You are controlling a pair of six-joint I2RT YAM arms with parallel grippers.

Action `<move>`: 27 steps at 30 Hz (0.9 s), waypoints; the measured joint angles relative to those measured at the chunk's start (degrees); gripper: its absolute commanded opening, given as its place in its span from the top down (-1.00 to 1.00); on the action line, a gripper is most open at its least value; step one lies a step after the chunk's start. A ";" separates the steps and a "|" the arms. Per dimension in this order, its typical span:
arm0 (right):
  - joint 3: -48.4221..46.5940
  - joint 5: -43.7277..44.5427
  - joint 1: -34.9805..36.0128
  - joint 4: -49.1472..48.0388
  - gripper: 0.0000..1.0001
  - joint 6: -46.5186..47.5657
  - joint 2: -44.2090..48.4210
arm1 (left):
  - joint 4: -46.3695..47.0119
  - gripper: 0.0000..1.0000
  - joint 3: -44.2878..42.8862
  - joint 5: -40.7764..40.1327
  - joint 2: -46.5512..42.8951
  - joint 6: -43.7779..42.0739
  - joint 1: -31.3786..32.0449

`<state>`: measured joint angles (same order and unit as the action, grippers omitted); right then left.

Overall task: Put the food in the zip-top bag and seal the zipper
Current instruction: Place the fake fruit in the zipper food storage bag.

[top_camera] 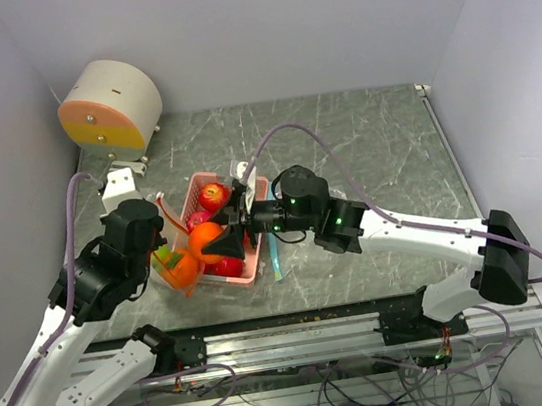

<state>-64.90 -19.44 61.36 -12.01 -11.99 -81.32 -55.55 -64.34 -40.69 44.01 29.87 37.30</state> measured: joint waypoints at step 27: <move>-18.53 16.26 5.66 -1.86 -0.22 0.35 -23.45 | 0.22 0.86 1.20 3.67 -2.84 0.20 0.00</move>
<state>-83.44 -3.18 67.02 -13.87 -11.64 -104.77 -55.33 -63.13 -37.01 41.17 30.06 37.30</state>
